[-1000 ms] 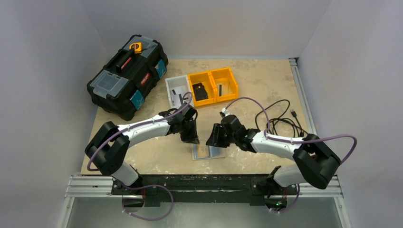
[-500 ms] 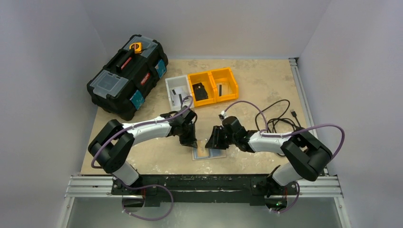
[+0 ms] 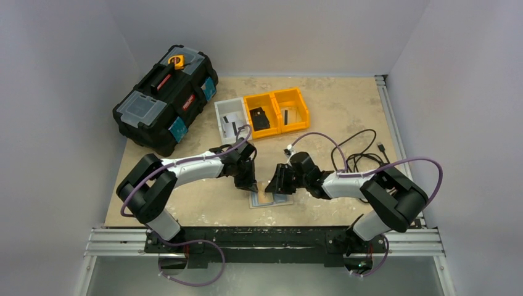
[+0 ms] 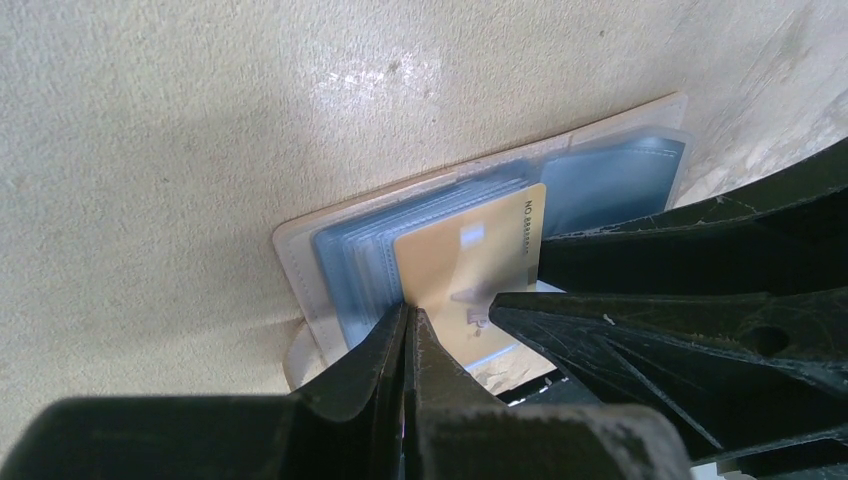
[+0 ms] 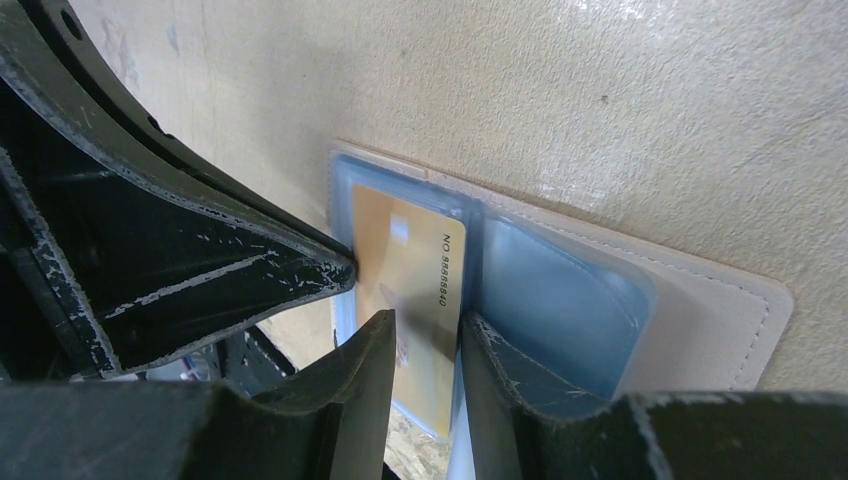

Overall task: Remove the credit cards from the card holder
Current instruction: Remove the credit card from the card holder.

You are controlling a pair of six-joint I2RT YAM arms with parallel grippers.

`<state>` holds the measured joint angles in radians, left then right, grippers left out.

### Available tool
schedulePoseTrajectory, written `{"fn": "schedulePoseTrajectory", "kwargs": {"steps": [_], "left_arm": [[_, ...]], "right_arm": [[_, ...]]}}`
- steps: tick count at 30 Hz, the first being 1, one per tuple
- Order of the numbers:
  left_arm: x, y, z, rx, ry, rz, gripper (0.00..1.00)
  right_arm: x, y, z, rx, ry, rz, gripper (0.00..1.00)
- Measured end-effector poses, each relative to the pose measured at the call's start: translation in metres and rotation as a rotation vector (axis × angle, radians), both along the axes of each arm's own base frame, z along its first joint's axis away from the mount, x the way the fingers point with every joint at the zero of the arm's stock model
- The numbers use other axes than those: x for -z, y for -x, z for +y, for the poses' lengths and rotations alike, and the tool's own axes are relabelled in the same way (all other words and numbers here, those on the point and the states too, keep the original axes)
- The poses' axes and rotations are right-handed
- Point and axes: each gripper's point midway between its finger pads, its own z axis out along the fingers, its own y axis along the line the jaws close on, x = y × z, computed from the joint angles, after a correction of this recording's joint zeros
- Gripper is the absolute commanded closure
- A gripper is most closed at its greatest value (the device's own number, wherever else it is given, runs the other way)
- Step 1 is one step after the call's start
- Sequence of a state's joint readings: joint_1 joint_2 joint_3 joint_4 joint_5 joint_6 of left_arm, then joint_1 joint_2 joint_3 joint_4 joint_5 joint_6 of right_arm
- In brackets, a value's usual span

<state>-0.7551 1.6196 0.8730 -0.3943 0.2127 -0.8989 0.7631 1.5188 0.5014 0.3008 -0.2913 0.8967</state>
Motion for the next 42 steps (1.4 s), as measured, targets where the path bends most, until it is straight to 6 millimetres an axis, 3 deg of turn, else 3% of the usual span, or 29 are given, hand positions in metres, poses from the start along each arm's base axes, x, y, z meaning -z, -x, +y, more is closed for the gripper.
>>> {"fn": "schedulePoseTrajectory", "kwargs": {"steps": [22, 31, 42], "left_arm": [[0.002, -0.001, 0.001, -0.062, -0.018, 0.027, 1.0], [0.002, -0.001, 0.002, -0.063, -0.023, 0.03, 1.0], [0.003, -0.003, 0.001, -0.065, -0.035, 0.043, 1.0]], "right_arm": [[0.002, 0.01, -0.009, 0.058, -0.248, 0.076, 0.8], [0.004, 0.012, -0.011, 0.073, -0.258, 0.096, 0.95], [0.001, 0.01, -0.018, 0.11, -0.241, 0.08, 1.0]]}}
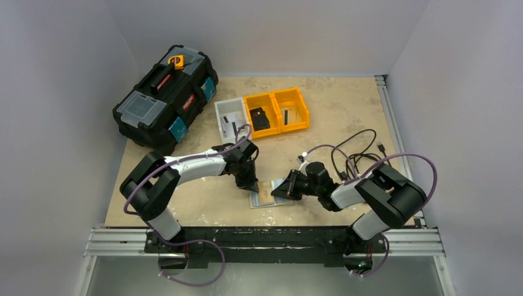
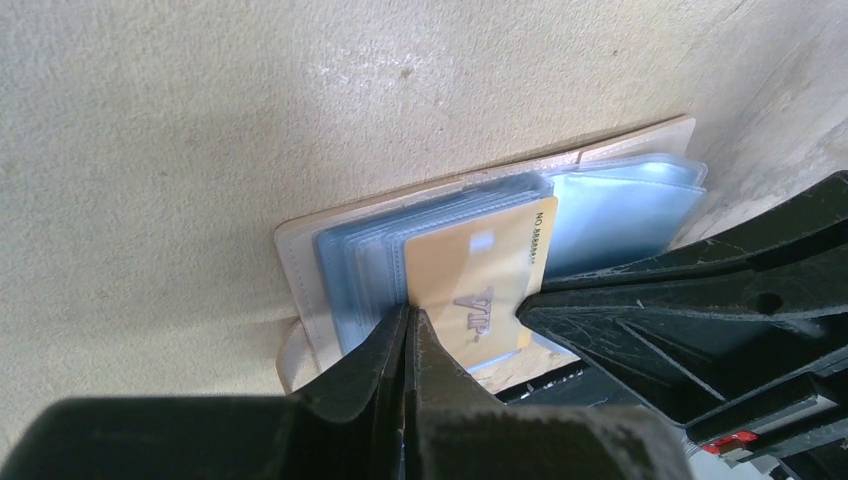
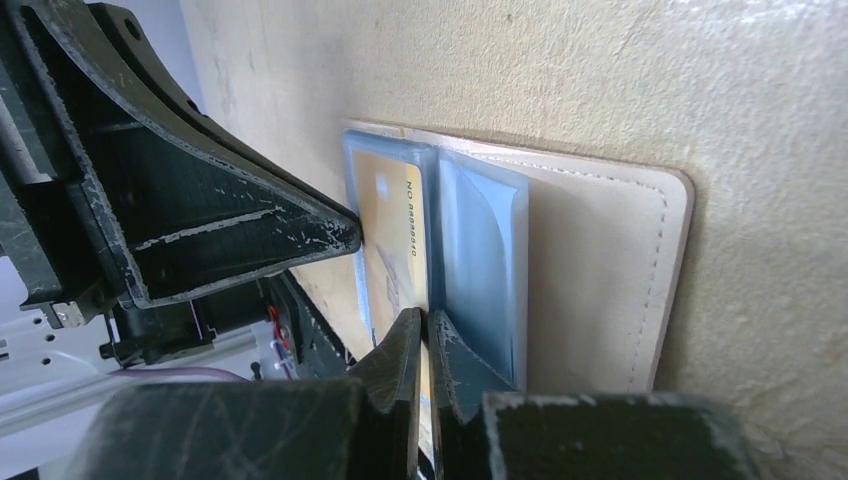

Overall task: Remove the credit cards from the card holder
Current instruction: Remove the credit card from the card holder.

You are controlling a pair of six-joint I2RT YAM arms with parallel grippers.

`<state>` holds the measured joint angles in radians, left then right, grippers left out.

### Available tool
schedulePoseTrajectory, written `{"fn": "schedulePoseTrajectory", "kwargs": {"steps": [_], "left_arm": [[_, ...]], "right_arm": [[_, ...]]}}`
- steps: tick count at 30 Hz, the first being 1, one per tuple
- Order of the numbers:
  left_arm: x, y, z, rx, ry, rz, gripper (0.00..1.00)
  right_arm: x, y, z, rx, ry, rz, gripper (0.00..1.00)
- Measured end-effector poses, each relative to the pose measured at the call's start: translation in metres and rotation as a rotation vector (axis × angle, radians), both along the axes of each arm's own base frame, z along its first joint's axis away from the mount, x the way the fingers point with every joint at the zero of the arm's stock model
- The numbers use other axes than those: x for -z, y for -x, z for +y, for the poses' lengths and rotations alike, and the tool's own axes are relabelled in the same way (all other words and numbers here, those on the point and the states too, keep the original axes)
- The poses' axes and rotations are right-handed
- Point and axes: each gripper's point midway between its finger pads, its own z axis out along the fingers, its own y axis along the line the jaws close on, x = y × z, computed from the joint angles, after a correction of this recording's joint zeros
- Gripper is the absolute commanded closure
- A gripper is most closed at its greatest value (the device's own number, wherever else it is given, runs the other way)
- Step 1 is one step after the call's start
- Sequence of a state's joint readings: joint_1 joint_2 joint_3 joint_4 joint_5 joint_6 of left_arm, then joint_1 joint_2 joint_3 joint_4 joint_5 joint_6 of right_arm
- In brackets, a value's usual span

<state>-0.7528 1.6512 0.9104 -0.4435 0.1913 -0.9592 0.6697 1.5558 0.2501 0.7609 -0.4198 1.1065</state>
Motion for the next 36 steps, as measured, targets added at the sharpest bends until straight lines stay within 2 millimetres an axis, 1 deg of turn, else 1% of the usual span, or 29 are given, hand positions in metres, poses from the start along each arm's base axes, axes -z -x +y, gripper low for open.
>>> {"fn": "schedulePoseTrajectory", "kwargs": {"steps": [6, 11, 14, 15, 17, 18, 22, 28, 30, 36], "left_arm": [[0.0, 0.0, -0.001, 0.002, 0.003, 0.004, 1.0], [0.0, 0.0, -0.001, 0.0, 0.007, 0.011, 1.0], [0.0, 0.0, -0.001, 0.002, 0.007, 0.015, 1.0], [0.0, -0.001, -0.001, 0.004, 0.007, 0.015, 1.0], [0.0, -0.001, -0.002, 0.009, 0.006, 0.016, 1.0], [0.0, 0.0, -0.002, 0.009, 0.006, 0.018, 1.0], [0.0, 0.0, -0.002, 0.009, 0.008, 0.026, 1.0], [0.0, 0.0, -0.002, 0.01, 0.006, 0.028, 1.0], [0.0, -0.001, -0.002, 0.01, 0.003, 0.03, 1.0], [0.0, -0.001, -0.001, 0.01, 0.0, 0.031, 1.0]], "right_arm": [[-0.001, -0.001, -0.007, 0.028, 0.027, -0.006, 1.0], [0.001, 0.0, -0.01, 0.032, 0.044, 0.0, 0.97], [0.001, 0.001, -0.01, 0.031, 0.045, 0.0, 0.8], [0.002, 0.001, -0.01, 0.027, 0.046, -0.001, 0.75], [0.002, 0.002, -0.01, 0.02, 0.045, -0.003, 0.73], [0.001, 0.001, -0.008, 0.016, 0.039, -0.008, 0.73], [0.002, 0.002, -0.006, 0.002, 0.027, -0.01, 0.86], [0.006, 0.002, -0.005, -0.002, 0.027, -0.001, 0.98], [0.005, 0.001, -0.006, 0.003, 0.027, -0.003, 1.0], [-0.006, -0.004, -0.014, 0.022, 0.032, -0.032, 1.0]]}}
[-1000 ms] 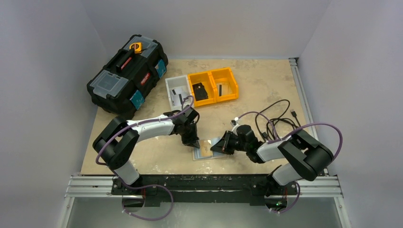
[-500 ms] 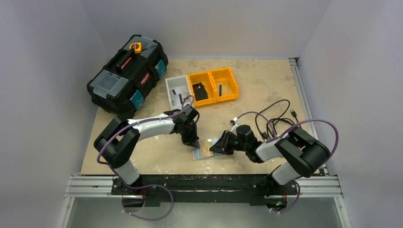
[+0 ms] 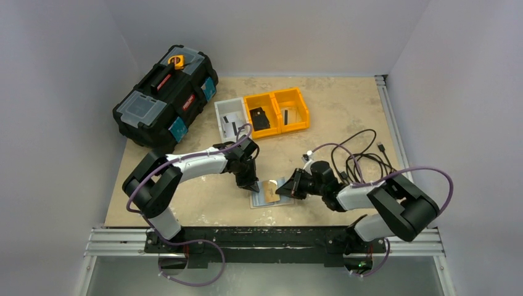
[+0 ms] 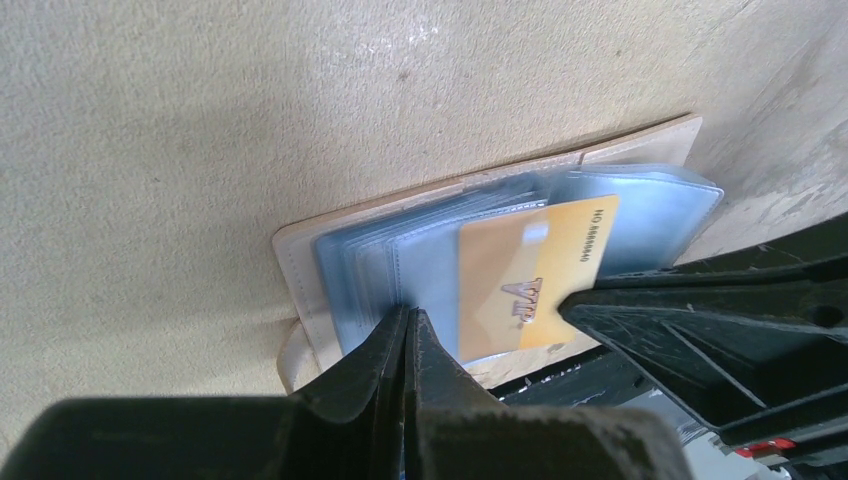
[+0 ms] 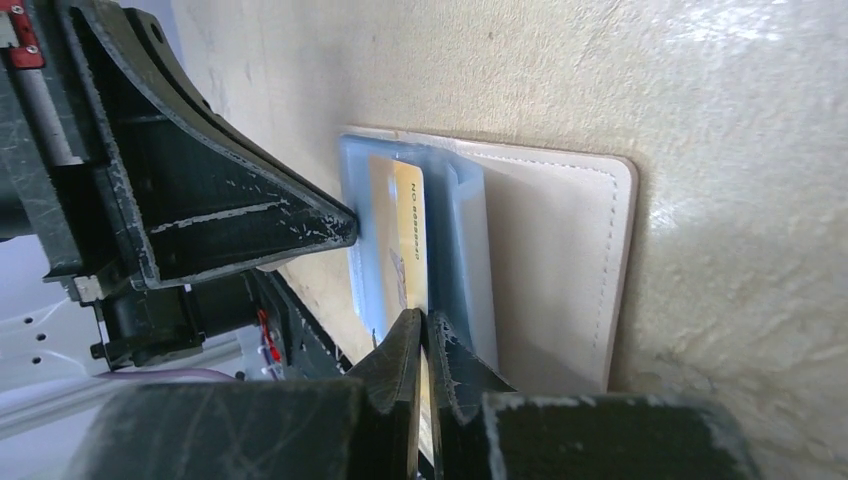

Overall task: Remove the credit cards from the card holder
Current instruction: Remove the credit card from the card holder.

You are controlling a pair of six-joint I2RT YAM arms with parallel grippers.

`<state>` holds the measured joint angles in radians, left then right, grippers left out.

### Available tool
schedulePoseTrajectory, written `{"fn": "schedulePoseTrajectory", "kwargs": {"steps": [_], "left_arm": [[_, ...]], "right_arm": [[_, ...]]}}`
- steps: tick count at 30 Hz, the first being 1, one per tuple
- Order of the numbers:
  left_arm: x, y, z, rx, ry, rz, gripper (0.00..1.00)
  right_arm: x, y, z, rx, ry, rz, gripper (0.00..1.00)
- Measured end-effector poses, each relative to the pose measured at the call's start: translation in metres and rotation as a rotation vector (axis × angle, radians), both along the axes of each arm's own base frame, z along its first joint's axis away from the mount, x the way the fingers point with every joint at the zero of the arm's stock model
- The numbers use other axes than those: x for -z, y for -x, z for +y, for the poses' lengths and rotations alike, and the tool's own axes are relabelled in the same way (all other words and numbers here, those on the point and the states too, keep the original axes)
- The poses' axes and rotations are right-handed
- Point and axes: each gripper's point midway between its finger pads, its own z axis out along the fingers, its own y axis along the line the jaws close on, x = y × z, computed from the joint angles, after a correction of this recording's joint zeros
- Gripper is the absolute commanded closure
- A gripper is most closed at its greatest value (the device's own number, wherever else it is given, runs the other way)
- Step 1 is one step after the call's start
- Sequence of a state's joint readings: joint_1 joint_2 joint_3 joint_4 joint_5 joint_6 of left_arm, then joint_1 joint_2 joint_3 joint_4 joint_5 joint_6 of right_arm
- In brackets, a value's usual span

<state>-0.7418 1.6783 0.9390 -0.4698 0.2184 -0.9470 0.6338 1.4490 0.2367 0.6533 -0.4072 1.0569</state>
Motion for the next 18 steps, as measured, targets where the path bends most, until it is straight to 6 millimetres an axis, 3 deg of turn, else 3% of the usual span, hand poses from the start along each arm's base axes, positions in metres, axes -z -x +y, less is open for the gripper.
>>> {"fn": "schedulePoseTrajectory", "kwargs": {"steps": [11, 18], "left_arm": [[-0.001, 0.0, 0.0, 0.014, 0.003, -0.009, 1.0], [-0.005, -0.003, 0.002, 0.045, -0.024, -0.032, 1.0]], "right_arm": [[-0.008, -0.002, -0.024, 0.052, 0.085, -0.051, 1.0], [-0.022, -0.004, -0.026, 0.044, 0.101, -0.075, 1.0]]}}
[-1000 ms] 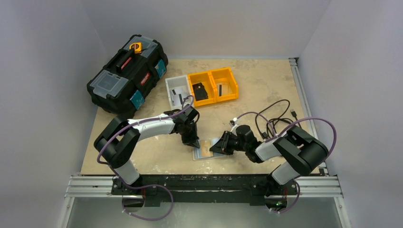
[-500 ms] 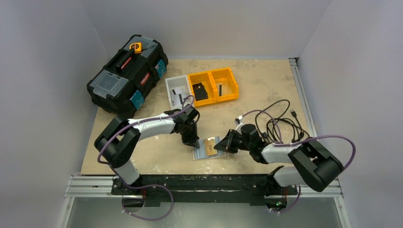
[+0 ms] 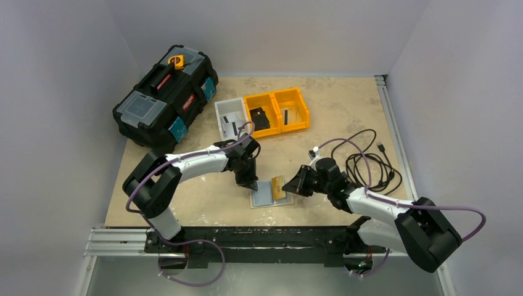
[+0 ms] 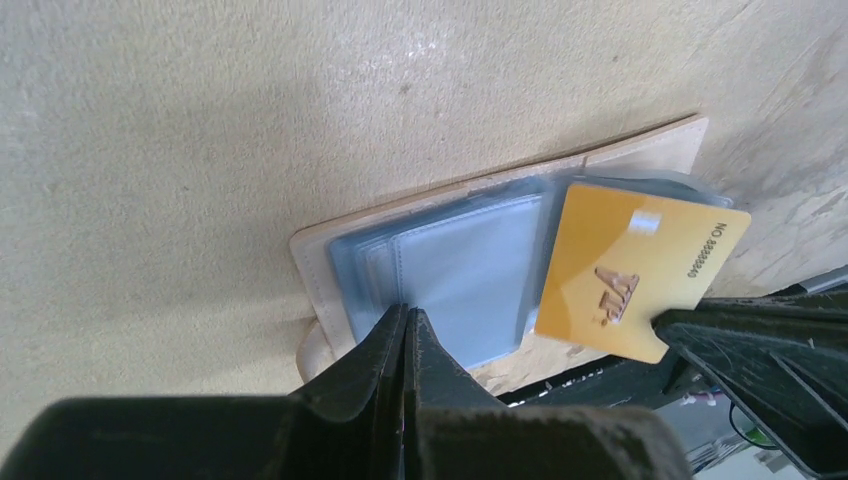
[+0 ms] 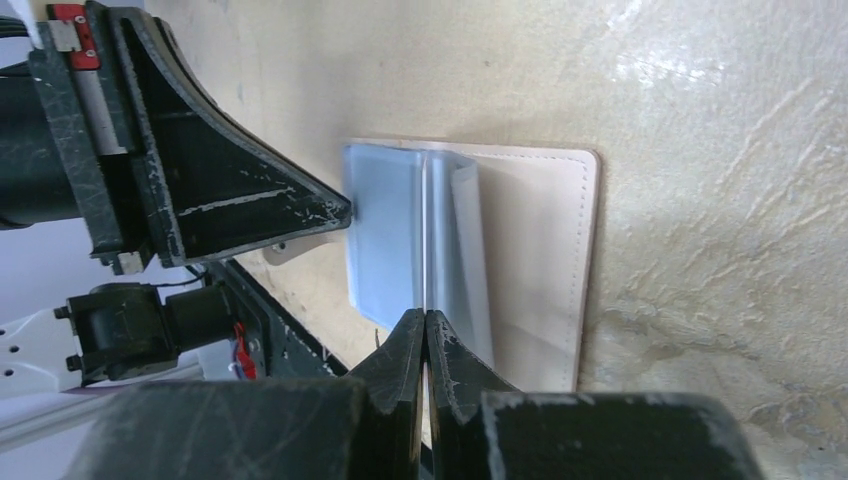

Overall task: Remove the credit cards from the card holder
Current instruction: Remove the credit card from the card holder, then place the credit card in the storage box.

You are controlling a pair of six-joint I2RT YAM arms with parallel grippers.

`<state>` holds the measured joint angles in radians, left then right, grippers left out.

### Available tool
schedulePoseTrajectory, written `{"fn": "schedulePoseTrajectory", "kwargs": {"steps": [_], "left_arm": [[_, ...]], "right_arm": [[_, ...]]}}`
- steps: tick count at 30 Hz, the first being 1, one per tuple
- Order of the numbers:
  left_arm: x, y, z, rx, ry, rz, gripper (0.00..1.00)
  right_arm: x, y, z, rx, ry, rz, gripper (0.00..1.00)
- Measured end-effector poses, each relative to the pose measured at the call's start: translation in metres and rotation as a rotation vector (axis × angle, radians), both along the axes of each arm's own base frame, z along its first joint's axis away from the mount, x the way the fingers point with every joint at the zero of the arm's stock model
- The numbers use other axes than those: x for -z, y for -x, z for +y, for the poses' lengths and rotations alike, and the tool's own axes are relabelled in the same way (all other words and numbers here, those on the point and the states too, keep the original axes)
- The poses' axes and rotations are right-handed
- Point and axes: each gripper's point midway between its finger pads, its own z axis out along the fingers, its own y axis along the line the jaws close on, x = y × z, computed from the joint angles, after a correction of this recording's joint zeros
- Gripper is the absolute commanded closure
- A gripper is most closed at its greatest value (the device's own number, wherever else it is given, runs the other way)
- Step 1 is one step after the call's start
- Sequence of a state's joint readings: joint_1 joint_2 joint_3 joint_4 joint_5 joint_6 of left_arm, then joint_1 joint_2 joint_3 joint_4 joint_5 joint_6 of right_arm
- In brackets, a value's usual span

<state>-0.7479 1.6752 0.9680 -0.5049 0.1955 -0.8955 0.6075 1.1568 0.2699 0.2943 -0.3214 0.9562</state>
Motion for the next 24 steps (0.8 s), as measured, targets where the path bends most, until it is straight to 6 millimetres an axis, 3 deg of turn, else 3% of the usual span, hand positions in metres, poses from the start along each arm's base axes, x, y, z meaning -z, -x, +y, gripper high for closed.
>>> {"fn": "schedulePoseTrajectory", "kwargs": {"steps": [4, 10, 14, 18, 24], "left_arm": [[-0.012, -0.005, -0.001, 0.011, 0.001, -0.028, 0.89], [-0.054, -0.012, -0.006, 0.02, 0.073, -0.121, 0.71], [-0.071, -0.012, -0.005, 0.031, 0.101, -0.16, 0.6], [-0.083, -0.008, 0.0, 0.037, 0.108, -0.178, 0.47], [-0.102, -0.003, 0.01, 0.049, 0.119, -0.225, 0.33]], "right_arm": [[-0.014, -0.003, 0.001, -0.004, -0.005, -0.021, 1.0], [-0.039, -0.009, 0.003, 0.001, -0.022, -0.064, 1.0], [-0.049, -0.02, 0.0, 0.024, -0.014, -0.08, 1.0], [-0.059, -0.047, -0.014, 0.087, 0.01, -0.095, 1.0], [-0.093, -0.108, -0.035, 0.173, 0.052, -0.163, 1.0]]}}
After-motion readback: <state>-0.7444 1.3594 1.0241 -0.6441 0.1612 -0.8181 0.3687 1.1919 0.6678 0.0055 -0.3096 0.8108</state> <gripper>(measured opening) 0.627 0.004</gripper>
